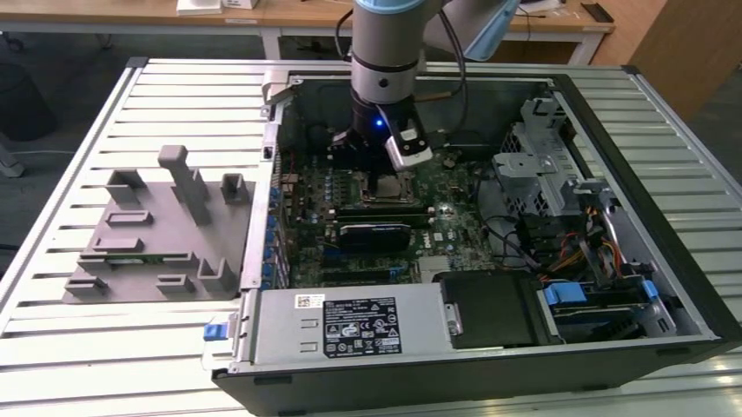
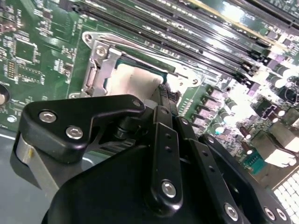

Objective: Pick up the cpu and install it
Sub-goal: 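Close the cpu cover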

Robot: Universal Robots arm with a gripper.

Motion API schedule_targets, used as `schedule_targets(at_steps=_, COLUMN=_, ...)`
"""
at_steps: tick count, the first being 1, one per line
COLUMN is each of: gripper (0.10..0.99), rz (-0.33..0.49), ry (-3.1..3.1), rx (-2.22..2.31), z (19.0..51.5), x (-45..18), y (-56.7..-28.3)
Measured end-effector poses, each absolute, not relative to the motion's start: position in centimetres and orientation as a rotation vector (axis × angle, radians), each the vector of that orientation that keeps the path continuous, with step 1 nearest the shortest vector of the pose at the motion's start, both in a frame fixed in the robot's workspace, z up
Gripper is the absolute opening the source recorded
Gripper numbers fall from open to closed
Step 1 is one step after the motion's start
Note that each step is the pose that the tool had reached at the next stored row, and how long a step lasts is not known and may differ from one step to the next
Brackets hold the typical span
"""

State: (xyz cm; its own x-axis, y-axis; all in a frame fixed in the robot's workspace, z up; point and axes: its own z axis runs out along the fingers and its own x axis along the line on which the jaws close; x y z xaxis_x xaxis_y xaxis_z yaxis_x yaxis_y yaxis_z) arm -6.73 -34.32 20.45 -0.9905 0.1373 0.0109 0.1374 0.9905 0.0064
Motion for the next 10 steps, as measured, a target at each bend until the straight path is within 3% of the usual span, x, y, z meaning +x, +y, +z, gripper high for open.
schedule_targets(at_steps=10, gripper=0.106, rz=-0.011, ry=-3.124, rx=-0.215, z=20.11, x=-7.48, y=-34.32)
